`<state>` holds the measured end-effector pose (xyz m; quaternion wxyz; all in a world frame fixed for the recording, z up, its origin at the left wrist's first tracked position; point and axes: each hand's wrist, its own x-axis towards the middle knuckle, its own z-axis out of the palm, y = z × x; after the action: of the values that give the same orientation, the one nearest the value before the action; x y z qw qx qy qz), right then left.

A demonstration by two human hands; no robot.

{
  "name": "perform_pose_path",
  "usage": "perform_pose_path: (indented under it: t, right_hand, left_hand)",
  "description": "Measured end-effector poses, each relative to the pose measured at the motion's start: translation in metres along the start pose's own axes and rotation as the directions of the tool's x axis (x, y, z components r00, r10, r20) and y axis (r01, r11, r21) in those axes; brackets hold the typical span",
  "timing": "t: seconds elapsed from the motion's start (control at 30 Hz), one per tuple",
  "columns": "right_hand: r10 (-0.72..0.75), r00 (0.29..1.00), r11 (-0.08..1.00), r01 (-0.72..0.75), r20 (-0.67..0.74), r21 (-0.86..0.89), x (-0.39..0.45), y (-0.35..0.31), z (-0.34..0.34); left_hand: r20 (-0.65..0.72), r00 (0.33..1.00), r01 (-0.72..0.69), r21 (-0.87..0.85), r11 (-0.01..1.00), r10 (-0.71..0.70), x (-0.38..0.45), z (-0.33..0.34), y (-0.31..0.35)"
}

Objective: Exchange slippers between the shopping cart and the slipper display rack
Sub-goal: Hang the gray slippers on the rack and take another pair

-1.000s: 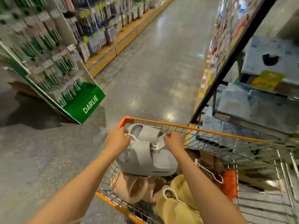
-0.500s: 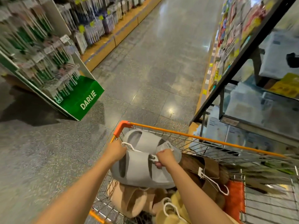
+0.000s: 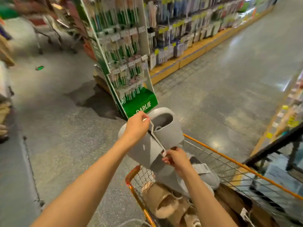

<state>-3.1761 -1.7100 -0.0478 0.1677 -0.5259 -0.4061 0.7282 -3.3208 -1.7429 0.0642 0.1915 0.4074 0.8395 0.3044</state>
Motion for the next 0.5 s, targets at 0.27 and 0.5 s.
perform_pose_path:
  t: [0.27,0.5]
  right_hand:
    - [-0.133,0.854,0.980,0.188,0.504,-0.060,-0.080,-0.004,0.188]
    - [-0.012,0.514,0.994,0.098,0.858,-0.045,-0.203,0.038,0.324]
  left_hand:
    - [-0.449,0.885,0.115,-0.043,0.992,-0.122,-0.099,-0.182,-0.070]
    - [-0.732,0.626,0.227,-0.158,0.961,-0.268,-0.238,-0.305,-0.135]
